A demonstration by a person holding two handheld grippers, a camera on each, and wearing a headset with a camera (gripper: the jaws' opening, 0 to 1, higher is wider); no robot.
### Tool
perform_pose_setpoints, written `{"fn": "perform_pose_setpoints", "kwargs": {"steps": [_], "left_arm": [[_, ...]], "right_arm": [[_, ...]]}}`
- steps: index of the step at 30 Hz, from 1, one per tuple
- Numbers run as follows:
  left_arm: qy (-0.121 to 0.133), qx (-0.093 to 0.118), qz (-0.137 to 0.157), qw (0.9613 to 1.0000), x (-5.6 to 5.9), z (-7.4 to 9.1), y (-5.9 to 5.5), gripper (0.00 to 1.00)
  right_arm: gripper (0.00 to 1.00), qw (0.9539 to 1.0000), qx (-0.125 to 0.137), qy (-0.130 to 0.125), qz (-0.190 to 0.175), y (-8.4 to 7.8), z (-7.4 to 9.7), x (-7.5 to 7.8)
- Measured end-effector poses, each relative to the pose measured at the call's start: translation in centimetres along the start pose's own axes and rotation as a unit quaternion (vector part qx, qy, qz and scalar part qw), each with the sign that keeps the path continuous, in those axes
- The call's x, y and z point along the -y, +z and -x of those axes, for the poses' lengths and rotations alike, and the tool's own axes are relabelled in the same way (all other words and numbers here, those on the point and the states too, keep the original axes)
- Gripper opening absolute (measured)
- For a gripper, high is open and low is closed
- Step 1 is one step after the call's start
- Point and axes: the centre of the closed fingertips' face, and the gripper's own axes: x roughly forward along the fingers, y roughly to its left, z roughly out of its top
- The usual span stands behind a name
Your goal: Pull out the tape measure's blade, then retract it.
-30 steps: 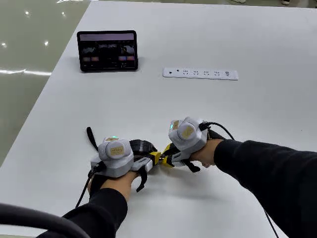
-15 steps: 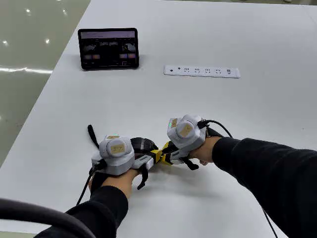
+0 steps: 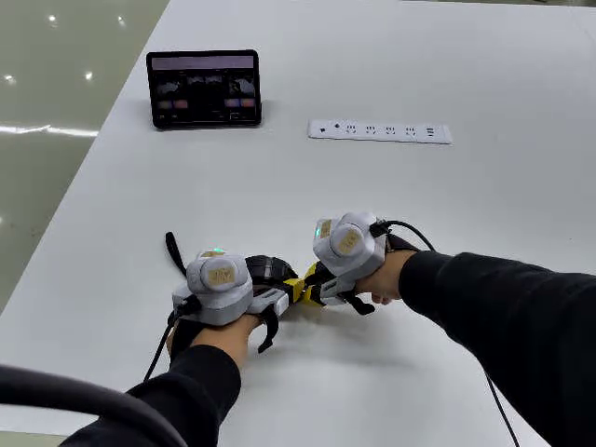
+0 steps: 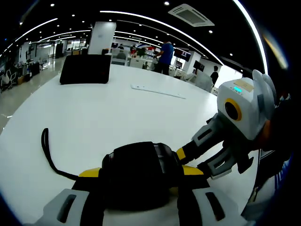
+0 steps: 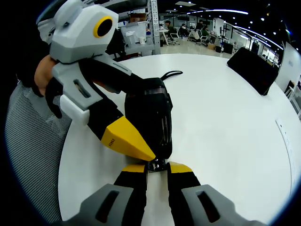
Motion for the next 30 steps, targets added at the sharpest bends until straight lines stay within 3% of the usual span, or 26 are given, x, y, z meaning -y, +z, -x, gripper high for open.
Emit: {"fn": "perform_pose_setpoints", "kwargs": {"steps": [15, 27, 30], "left_arm": [[0.0, -0.001, -0.001, 1.0, 0.12, 0.03, -0.03, 0.6], [-0.004, 0.004, -0.013, 0.9999, 0.31, 0.12, -0.08, 0.61], [-0.012, -0.009, -0.027, 0.9995, 0.32, 0.22, -0.27, 0.6]], "right_arm": [[0.12, 1.0, -0.004, -0.004, 0.005, 0.05, -0.09, -0.02], [0.12, 0.9996, -0.004, -0.022, 0.015, 0.04, -0.24, -0.05], [0.12, 0.9996, -0.005, -0.027, 0.01, 0.02, -0.21, 0.0]]}}
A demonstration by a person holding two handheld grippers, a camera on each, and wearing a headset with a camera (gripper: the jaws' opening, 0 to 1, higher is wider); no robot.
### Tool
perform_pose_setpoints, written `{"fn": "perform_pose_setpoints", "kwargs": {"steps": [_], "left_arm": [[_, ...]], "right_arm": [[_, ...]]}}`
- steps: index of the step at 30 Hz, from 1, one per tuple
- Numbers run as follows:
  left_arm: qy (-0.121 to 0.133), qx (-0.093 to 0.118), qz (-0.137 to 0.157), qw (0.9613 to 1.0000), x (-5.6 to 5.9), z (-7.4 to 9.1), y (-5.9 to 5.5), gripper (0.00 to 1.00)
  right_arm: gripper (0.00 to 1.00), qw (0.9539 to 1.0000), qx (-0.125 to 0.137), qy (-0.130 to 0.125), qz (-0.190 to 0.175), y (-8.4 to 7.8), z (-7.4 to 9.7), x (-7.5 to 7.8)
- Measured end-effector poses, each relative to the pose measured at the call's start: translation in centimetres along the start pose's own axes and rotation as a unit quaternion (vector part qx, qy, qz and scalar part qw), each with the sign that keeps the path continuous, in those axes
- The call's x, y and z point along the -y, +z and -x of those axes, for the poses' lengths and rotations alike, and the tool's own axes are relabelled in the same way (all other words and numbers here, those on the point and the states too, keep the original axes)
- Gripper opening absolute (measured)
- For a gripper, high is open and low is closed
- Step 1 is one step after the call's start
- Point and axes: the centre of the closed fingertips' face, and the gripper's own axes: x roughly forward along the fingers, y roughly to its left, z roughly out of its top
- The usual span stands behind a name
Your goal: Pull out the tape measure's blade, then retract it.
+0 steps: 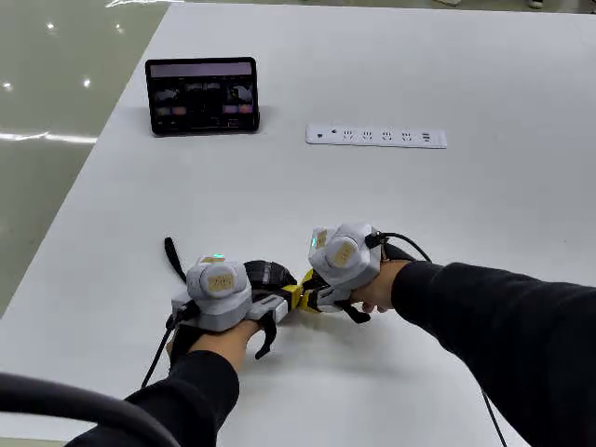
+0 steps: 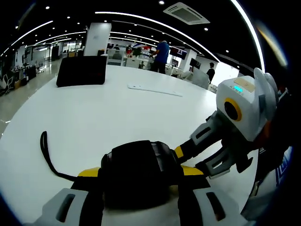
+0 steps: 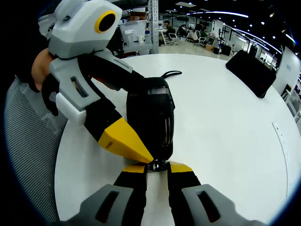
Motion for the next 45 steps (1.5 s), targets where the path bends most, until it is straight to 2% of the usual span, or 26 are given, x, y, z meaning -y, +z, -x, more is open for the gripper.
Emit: {"fn": "perform_pose_setpoints", "kwargs": {"steps": [4, 5, 6, 8, 10, 11, 12, 13, 14, 16, 17, 21, 26, 29, 32, 35, 36, 38, 39, 42, 45], "left_arm": [[-0.009, 0.003, -0.032, 0.9994, 0.1, 0.3, 0.9, 0.6], [-0.01, 0.006, -0.033, 0.9994, 0.1, 0.4, 1.1, 0.62], [-0.009, 0.011, -0.03, 0.9995, -0.1, 0.6, 1.6, 0.67], [-0.014, 0.015, -0.024, 0.9995, -0.3, 0.7, 2.0, 0.76], [-0.034, 0.026, -0.009, 0.9991, 0.0, 0.8, 2.5, 0.84], [-0.043, 0.02, -0.007, 0.9988, 0.0, 0.9, 2.5, 0.86], [-0.036, 0.028, -0.017, 0.9988, -0.4, 1.1, 2.8, 0.93], [-0.027, 0.045, -0.038, 0.9979, -0.8, 1.3, 3.5, 0.97], [-0.033, 0.058, -0.057, 0.9961, -0.8, 1.7, 4.0, 0.99], [-0.065, 0.03, -0.049, 0.9962, -0.1, 2.0, 3.2, 0.99], [-0.069, 0.027, -0.051, 0.9959, -0.3, 2.2, 3.2, 0.99], [-0.094, 0.04, -0.062, 0.9928, -0.7, 3.4, 3.9, 1.0], [-0.123, 0.045, -0.067, 0.9891, -1.1, 5.2, 4.5, 1.0], [-0.125, 0.046, -0.081, 0.9877, -1.6, 6.4, 4.8, 0.98], [-0.122, 0.051, -0.1, 0.9861, -2.3, 7.6, 5.2, 0.98], [-0.119, 0.049, -0.11, 0.9856, -3.1, 8.6, 5.1, 0.97], [-0.125, 0.042, -0.109, 0.9853, -3.3, 9.1, 4.8, 0.96], [-0.126, 0.043, -0.116, 0.9842, -3.5, 9.9, 4.8, 0.95], [-0.129, 0.038, -0.123, 0.9833, -3.7, 10.3, 4.5, 0.95], [-0.132, 0.04, -0.128, 0.9821, -4.3, 11.2, 4.1, 0.96], [-0.137, 0.051, -0.131, 0.9806, -4.8, 12.2, 4.1, 1.0]], "right_arm": [[0.14, 0.9995, 0.002, -0.01, -0.029, -0.1, 0.2, 0.1], [0.18, 0.999, 0.002, -0.015, -0.041, -0.2, 0.3, 0.2], [0.22, 0.9983, 0.007, -0.019, -0.054, -0.2, 0.6, 0.4], [0.28, 0.9981, 0.011, -0.02, -0.058, -0.3, 0.9, 0.5], [0.29, 0.998, 0.01, -0.027, -0.057, -0.5, 1.4, 0.5], [0.31, 0.9977, 0.011, -0.03, -0.06, -0.5, 1.7, 0.6], [0.34, 0.9974, 0.015, -0.031, -0.064, -0.5, 2.1, 0.6], [0.37, 0.9968, 0.02, -0.034, -0.07, -0.4, 2.3, 0.6], [0.42, 0.9964, 0.025, -0.037, -0.073, -0.3, 2.7, 0.6], [0.48, 0.9952, 0.036, -0.047, -0.078, -0.2, 3.3, 0.9], [0.52, 0.9944, 0.042, -0.054, -0.081, -0.2, 3.7, 1.1], [0.63, 0.9894, 0.073, -0.078, -0.098, 0.3, 5.8, 1.6], [0.71, 0.9854, 0.095, -0.106, -0.093, 0.0, 8.9, 1.8], [0.77, 0.9808, 0.111, -0.123, -0.102, -0.5, 10.8, 1.7], [0.81, 0.9782, 0.114, -0.138, -0.105, -1.5, 12.4, 1.5], [0.89, 0.9742, 0.121, -0.152, -0.114, -2.4, 13.9, 1.3], [0.92, 0.9717, 0.13, -0.156, -0.121, -2.6, 14.6, 1.1], [0.99, 0.971, 0.13, -0.161, -0.12, -3.2, 15.3, 0.7], [1.0, 0.9702, 0.131, -0.165, -0.12, -3.7, 15.8, 0.4], [1.0, 0.9687, 0.128, -0.176, -0.12, -4.7, 16.9, -0.5], [1.0, 0.9667, 0.124, -0.188, -0.121, -5.8, 18.0, -1.3]]}}
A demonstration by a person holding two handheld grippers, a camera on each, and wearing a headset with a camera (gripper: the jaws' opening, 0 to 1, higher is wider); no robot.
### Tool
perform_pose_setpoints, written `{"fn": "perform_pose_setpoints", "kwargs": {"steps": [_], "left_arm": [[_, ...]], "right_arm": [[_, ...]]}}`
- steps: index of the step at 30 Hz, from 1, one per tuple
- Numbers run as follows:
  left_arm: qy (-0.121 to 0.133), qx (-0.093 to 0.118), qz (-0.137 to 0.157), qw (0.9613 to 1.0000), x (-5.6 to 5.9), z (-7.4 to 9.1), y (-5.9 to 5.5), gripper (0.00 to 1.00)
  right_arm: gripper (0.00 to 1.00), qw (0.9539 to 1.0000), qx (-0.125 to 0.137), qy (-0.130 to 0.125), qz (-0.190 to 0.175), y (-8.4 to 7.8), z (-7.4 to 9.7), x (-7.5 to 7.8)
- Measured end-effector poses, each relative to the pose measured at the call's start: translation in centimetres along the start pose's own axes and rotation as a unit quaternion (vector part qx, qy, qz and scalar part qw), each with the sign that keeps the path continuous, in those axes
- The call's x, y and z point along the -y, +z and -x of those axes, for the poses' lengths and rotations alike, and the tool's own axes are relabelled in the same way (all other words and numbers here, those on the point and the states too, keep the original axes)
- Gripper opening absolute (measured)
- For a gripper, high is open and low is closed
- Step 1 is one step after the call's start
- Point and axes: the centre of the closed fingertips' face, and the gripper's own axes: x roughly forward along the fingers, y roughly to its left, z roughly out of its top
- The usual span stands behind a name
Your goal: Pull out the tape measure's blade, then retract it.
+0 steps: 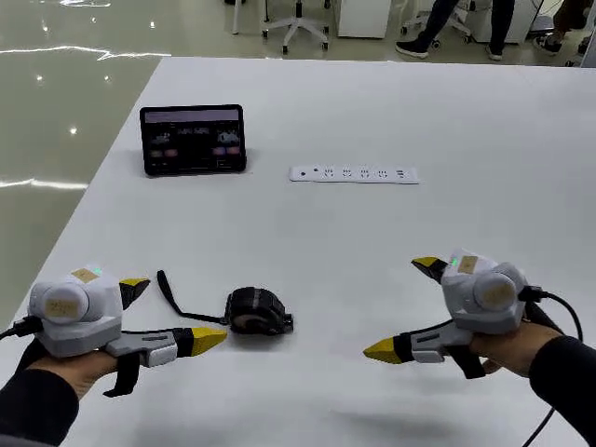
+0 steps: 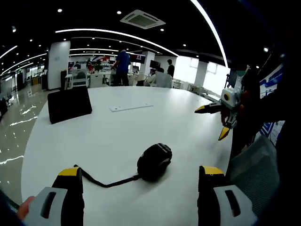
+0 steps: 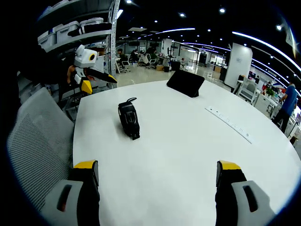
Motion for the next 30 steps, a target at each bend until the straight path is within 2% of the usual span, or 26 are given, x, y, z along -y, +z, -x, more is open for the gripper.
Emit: {"fn": "perform_pose_setpoints", "kwargs": {"steps": [4, 7, 9, 15, 19, 26, 30], "left_arm": [[0.004, 0.007, -0.008, 0.9999, -0.4, 1.4, -0.1, 1.0], [0.004, 0.01, -0.003, 0.9999, -0.7, 2.1, -0.3, 1.0], [0.006, 0.004, -0.004, 1.0, -0.6, 2.4, -0.7, 1.0], [0.004, 0.011, -0.006, 0.9999, -0.2, 3.2, -1.2, 1.0], [-0.006, 0.006, -0.01, 0.9999, 0.3, 3.6, -1.7, 1.0], [-0.014, -0.009, -0.019, 0.9997, 0.6, 4.8, -2.9, 1.0], [-0.011, -0.01, -0.02, 0.9997, 0.3, 5.2, -2.8, 1.0]], "right_arm": [[1.0, 0.9999, 0.003, -0.015, -0.006, -1.1, 2.3, -0.2], [1.0, 0.9997, 0.005, -0.023, -0.013, -1.9, 3.8, -0.2], [1.0, 0.999, 0.005, -0.031, -0.032, -2.7, 4.8, 0.0], [1.0, 0.9982, -0.006, -0.041, -0.045, -5.4, 6.9, -0.2], [1.0, 0.9972, -0.017, -0.054, -0.05, -7.1, 8.3, 0.0], [1.0, 0.9946, -0.022, -0.075, -0.068, -8.4, 10.3, -0.4], [1.0, 0.9938, -0.025, -0.08, -0.073, -8.7, 11.0, -0.4]]}}
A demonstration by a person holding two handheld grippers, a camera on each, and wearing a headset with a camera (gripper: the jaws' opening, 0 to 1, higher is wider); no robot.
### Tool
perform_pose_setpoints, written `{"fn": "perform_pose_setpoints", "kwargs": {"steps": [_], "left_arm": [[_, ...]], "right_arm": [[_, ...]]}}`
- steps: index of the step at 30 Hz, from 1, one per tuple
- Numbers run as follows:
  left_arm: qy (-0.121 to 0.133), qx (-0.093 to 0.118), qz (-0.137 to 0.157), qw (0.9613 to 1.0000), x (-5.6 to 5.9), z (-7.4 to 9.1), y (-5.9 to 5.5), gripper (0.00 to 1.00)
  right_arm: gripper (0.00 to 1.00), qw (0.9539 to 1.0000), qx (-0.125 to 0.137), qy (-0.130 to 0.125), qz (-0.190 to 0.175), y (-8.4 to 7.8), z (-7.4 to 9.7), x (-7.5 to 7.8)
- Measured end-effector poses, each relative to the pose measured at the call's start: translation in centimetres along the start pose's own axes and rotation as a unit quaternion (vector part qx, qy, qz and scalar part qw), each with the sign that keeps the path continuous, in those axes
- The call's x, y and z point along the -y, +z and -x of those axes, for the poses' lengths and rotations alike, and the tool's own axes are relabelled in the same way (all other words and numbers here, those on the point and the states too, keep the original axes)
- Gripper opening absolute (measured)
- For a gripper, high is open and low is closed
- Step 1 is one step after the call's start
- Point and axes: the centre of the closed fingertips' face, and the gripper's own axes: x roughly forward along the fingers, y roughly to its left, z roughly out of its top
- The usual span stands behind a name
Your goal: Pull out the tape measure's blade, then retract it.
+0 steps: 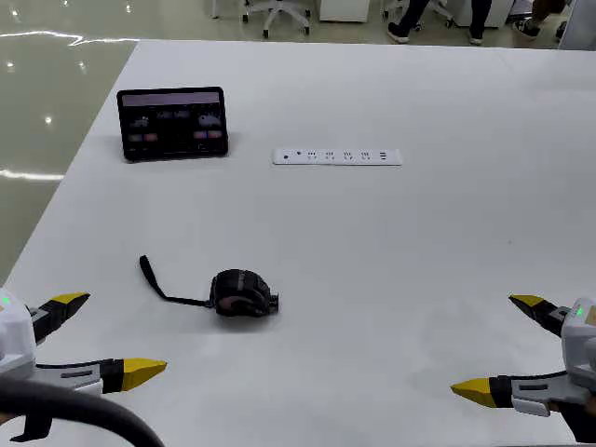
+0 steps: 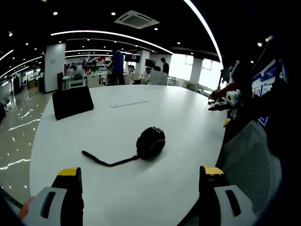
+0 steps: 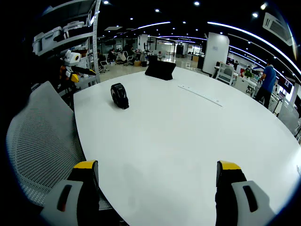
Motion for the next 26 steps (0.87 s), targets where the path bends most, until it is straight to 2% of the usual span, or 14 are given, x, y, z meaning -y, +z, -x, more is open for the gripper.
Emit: {"fn": "perform_pose_setpoints", "kwargs": {"steps": [6, 8, 9, 14, 18, 26], "left_arm": [[0.004, -0.002, 0.001, 1.0, 0.0, 0.22, 0.08, 1.0], [-0.002, -0.011, 0.01, 0.9999, 0.2, 0.15, -0.32, 1.0], [-0.002, -0.006, 0.008, 0.9999, 0.15, 0.03, -0.2, 1.0], [-0.011, -0.01, 0.011, 0.9998, 0.58, -0.08, -0.25, 0.97], [-0.012, -0.006, 0.009, 0.9999, 0.71, -0.22, -0.02, 1.0], [-0.008, -0.007, 0.007, 0.9999, 0.2, 0.02, -0.04, 1.0]], "right_arm": [[1.0, 1.0, -0.002, -0.003, 0.002, 0.12, 0.56, 0.55], [1.0, 1.0, -0.002, -0.002, 0.004, 0.15, 0.6, 0.51], [1.0, 1.0, -0.003, 0.0, 0.004, 0.14, 0.62, 0.46], [1.0, 1.0, -0.007, 0.002, 0.0, -0.21, 0.6, 0.32], [1.0, 1.0, -0.008, 0.003, -0.002, -0.39, 0.62, 0.33], [1.0, 0.9999, -0.01, 0.006, -0.003, -0.37, 0.51, 0.26]]}}
